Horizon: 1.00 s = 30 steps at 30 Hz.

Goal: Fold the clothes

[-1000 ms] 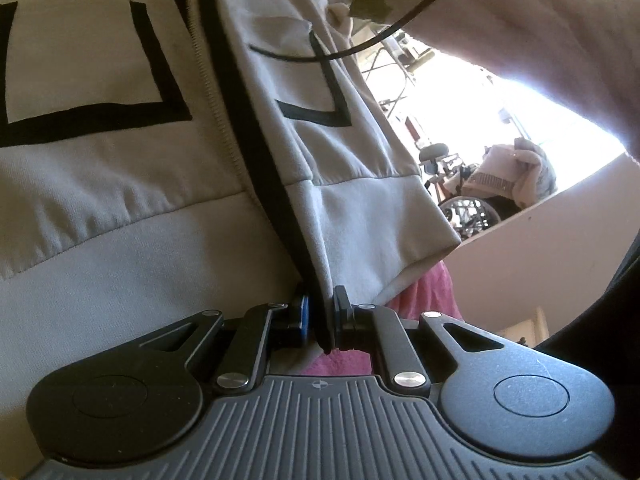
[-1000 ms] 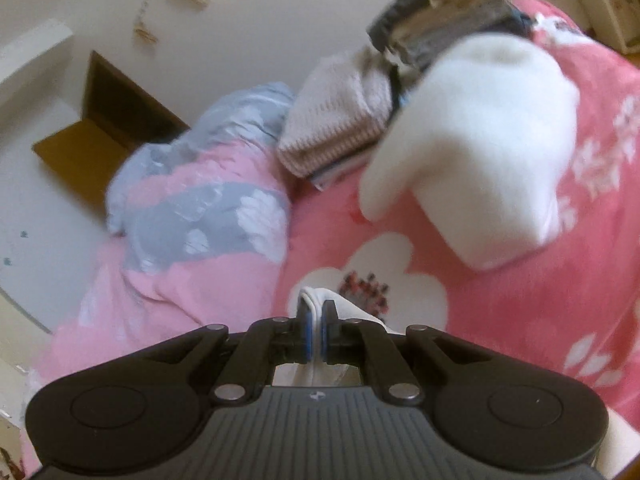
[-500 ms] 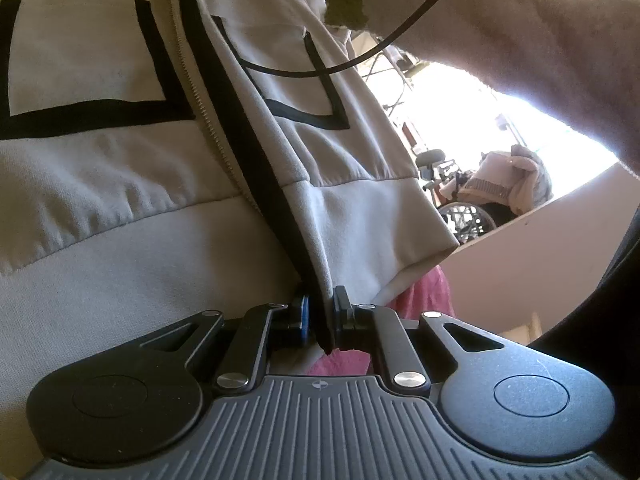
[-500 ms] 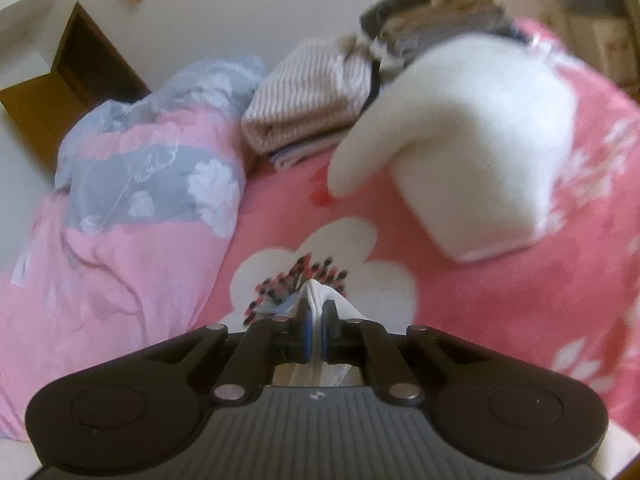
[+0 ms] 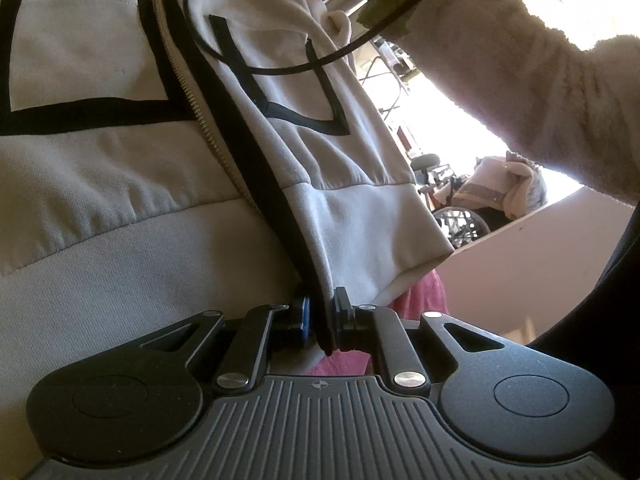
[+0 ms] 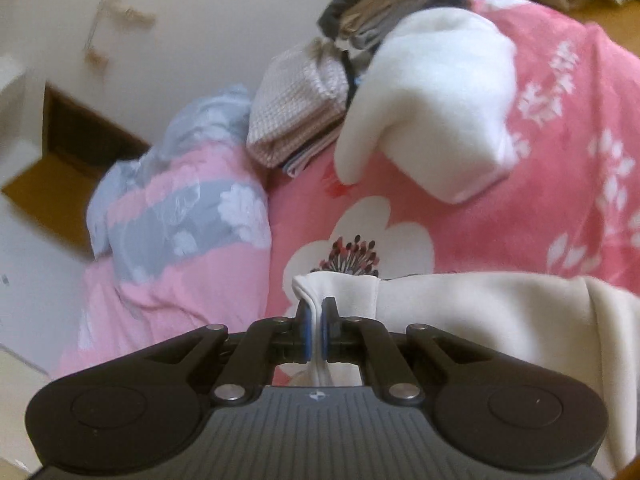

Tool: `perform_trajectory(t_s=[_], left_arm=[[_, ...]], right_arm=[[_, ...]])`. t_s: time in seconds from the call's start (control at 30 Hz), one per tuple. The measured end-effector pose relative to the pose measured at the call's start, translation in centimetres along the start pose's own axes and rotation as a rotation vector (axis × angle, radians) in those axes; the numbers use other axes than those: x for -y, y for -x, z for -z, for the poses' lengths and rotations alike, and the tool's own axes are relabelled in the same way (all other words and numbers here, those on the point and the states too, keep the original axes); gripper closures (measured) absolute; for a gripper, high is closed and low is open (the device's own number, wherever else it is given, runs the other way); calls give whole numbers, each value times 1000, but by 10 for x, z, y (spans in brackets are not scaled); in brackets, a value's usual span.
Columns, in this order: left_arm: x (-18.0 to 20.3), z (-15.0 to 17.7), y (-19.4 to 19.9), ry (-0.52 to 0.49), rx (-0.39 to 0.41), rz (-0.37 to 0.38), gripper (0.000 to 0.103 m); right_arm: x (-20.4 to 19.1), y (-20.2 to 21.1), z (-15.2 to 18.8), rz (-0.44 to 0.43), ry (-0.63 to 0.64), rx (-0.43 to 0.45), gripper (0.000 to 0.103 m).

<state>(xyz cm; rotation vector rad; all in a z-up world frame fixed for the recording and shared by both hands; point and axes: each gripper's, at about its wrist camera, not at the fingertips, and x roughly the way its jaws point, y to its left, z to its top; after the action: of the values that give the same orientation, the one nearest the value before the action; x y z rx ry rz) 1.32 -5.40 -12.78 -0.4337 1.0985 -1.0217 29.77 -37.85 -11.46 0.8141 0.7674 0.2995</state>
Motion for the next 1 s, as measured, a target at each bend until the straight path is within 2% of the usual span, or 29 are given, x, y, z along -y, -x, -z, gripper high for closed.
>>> perform_trajectory(t_s=[0.1,0.17,0.23,0.3,0.37,0.43,0.57,0.6,0.73,0.83,1.0], left_arm=[[0,0,1,-1,1,0,92],[0,0,1,-1,1,0,92],[0,0,1,-1,2,-1,92],[0,1,1,-1,3,-1,92],[0,1,1,0,4,1,92],[-1,1,1,3,6,6,92],[-3,2,0,13,6,17,92],[-3,2,-1,15,5,19,92],[-5,1,-2,23,-2,24,91],[-5,1,-3,26,-4,27,91],[-7,0,-5,37,-3,36,91]], right_arm=[[-5,-18,1,-10,6,-45,97],[-8,-33,3,12,33,-62,96],[-10,-48,5,51,71,-69,87],[-10,-62,7,101,124,-82,73],[-14,-70,6,130,192,-99,68],[-23,-65,4,108,274,-106,66],[-38,-32,-7,-82,423,-59,59],[-42,-28,-11,-83,460,-43,53],[-61,-56,-29,124,655,-130,52],[-77,-96,-30,251,802,-287,52],[-94,-150,-20,405,972,-571,53]])
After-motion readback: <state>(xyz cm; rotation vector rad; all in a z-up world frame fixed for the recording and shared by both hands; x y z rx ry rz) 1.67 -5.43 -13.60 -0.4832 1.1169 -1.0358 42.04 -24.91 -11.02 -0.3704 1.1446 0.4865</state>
